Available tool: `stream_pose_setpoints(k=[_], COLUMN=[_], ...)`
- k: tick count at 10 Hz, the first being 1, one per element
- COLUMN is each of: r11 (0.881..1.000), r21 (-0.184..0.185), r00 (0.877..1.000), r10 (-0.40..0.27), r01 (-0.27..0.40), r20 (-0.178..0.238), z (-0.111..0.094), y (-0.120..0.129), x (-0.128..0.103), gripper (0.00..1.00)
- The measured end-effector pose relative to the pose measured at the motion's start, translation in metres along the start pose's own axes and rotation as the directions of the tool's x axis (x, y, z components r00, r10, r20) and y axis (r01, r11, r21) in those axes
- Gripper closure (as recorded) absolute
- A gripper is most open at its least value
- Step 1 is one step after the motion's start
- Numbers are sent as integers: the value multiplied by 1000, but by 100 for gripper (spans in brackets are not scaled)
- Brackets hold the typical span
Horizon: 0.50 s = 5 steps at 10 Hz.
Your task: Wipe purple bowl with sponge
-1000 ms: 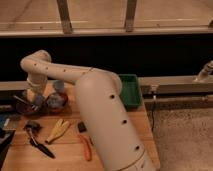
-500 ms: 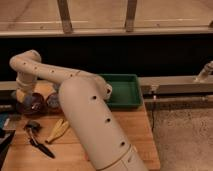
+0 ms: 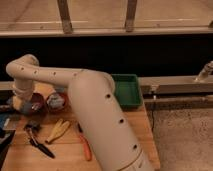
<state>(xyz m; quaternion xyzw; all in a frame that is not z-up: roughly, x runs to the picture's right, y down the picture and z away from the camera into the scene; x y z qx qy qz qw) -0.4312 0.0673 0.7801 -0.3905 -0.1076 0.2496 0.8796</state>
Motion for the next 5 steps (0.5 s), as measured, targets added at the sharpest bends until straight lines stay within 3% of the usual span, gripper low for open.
stream_pose_setpoints(k=[5], r11=[994], r21=[91], r00=[996], r10=[71], r01=[-66], r20=[-56], z=[-19], y=[-56], x=[11], gripper=[100])
